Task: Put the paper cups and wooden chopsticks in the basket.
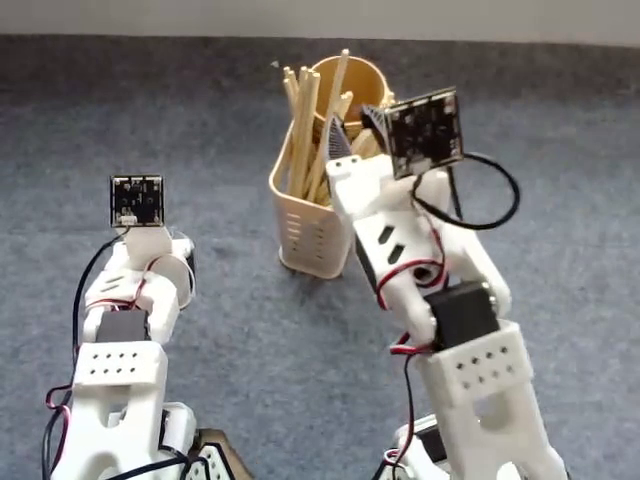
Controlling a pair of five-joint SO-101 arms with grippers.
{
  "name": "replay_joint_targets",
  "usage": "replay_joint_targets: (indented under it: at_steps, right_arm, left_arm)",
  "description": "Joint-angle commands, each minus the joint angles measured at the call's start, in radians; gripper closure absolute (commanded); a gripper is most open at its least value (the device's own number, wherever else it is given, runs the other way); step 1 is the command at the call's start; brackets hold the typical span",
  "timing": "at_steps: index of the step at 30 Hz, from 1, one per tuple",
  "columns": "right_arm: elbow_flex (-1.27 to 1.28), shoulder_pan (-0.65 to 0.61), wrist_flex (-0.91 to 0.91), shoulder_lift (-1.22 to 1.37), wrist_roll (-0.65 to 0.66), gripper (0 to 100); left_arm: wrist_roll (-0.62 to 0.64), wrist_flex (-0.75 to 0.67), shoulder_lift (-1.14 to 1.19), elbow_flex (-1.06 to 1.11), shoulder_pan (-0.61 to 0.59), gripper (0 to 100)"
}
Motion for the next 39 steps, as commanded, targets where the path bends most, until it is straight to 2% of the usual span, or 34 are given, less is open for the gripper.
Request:
replay_joint_targets:
  at_steps: [1, 5, 7, 10, 13, 15, 17, 20, 25, 29, 31, 35, 39]
  right_arm:
    - [-0.259, 0.018, 0.257, -0.027, 0.014, 88.2]
    - [-0.423, 0.019, 0.499, -0.028, 0.015, 88.2]
    - [-0.487, 0.019, 0.631, -0.028, 0.049, 88.2]
    - [-0.578, 0.019, 0.802, -0.030, 0.123, 88.2]
    - [-0.636, 0.019, 0.938, -0.064, 0.129, 88.3]
    - [-0.607, 0.019, 0.989, -0.137, 0.127, 89.3]
    - [-0.510, 0.019, 0.992, -0.251, 0.127, 93.3]
    - [-0.243, 0.019, 0.917, -0.469, 0.130, 98.2]
    - [0.378, 0.019, 0.737, -0.809, 0.146, 97.8]
    - [0.677, 0.058, 0.602, -1.032, 0.350, 98.0]
    - [0.819, 0.110, 0.562, -1.032, 0.373, 98.3]
    - [0.983, 0.252, 0.461, -1.018, 0.344, 98.3]
    - [1.110, 0.300, 0.424, -1.029, 0.144, 98.3]
  left_arm:
    - [-0.006, -0.017, -0.015, -0.015, 0.008, 92]
    - [-0.006, -0.015, -0.033, -0.097, 0.004, 92]
    - [-0.006, 0.037, -0.074, -0.163, -0.004, 92]
    - [-0.009, 0.236, -0.179, -0.360, -0.004, 92]
    - [-0.028, 0.479, -0.291, -0.611, 0.001, 92]
    - [-0.087, 0.626, -0.355, -0.740, 0.004, 92]
    - [-0.126, 0.747, -0.415, -0.773, 0.004, 92]
    - [-0.193, 0.827, -0.495, -0.634, 0.004, 92]
    - [-0.288, 0.735, -0.661, -0.232, 0.008, 92]
    - [-0.293, 0.626, -0.786, 0.062, 0.033, 92]
    - [-0.292, 0.574, -0.846, 0.183, 0.038, 92]
    - [-0.287, 0.509, -0.872, 0.323, 0.044, 92]
    - [-0.287, 0.456, -0.866, 0.424, 0.061, 92]
